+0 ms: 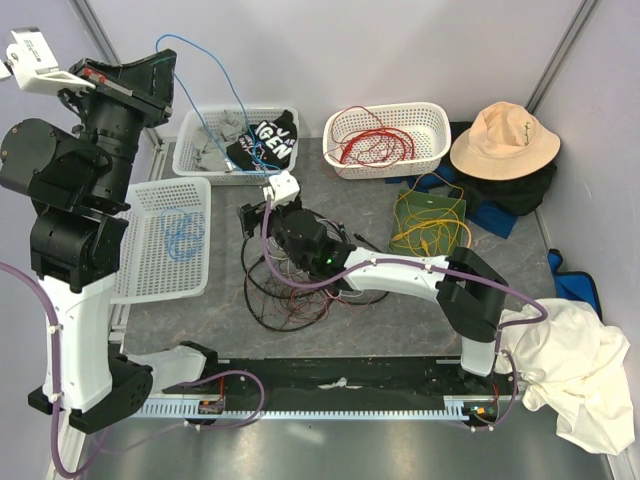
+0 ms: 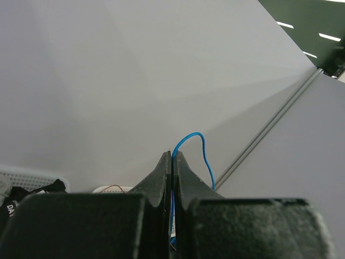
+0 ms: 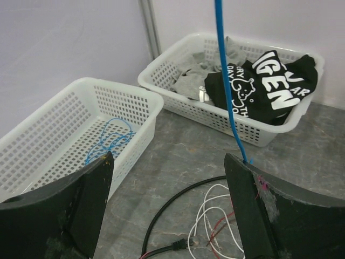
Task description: Untangle the cables
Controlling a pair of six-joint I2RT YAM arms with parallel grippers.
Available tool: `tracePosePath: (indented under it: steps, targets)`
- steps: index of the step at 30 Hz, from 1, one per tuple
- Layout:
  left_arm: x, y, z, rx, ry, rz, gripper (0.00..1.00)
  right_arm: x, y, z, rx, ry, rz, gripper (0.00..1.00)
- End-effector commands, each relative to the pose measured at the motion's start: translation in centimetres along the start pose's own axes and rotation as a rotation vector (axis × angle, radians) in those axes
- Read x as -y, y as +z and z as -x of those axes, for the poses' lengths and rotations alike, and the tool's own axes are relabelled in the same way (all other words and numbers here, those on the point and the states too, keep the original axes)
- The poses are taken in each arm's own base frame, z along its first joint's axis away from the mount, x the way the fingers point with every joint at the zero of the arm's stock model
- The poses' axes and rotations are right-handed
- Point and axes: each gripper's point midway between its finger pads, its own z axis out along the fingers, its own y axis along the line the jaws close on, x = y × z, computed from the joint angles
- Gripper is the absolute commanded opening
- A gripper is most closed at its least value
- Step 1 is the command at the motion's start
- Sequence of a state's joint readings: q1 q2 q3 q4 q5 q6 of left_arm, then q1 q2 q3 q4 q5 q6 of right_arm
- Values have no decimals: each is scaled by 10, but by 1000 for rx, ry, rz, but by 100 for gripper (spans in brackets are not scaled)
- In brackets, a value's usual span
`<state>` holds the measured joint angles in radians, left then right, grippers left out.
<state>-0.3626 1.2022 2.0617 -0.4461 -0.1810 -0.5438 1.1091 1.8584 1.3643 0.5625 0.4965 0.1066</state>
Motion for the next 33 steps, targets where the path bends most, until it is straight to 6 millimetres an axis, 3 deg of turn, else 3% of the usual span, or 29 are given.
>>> tracePosePath:
  steps: [1,3,4,6,7,9,10,11,14,21,25,30,33]
  targets:
    - [1,0,-3,1,-29,-5,2,-2,-6,14,33,30,9,91]
    - [-6,4,-2,15,-5,27,2,-9,-17,3,-1,66,62,91]
    - [-8,5,-1,23,2,37,2,-15,-26,10,3,82,96,92]
    - [-15,11,-3,28,29,64,2,-21,-43,-5,-36,90,143,92]
    - [-14,12,-1,34,33,64,2,-27,-55,7,-20,102,168,92]
    - [-17,18,-4,30,47,79,2,-28,-71,-2,-44,90,188,92]
    - [-18,18,-3,35,50,81,2,-31,-81,9,-28,98,198,92]
    - [-18,20,-4,34,47,84,2,-29,-87,3,-45,87,199,92]
    - [-16,22,-9,20,22,73,2,-23,-96,12,-28,84,187,93]
    - [-3,20,-20,-30,-34,10,2,-29,-73,8,-25,29,155,94]
    - [3,11,-12,-20,-37,-12,2,-24,-45,-5,-41,0,75,95]
    - [7,-1,-8,-21,-50,-32,2,-17,-17,-1,-21,27,43,92]
    - [2,-1,-14,-31,-47,-15,2,-14,-6,-2,-31,33,39,61]
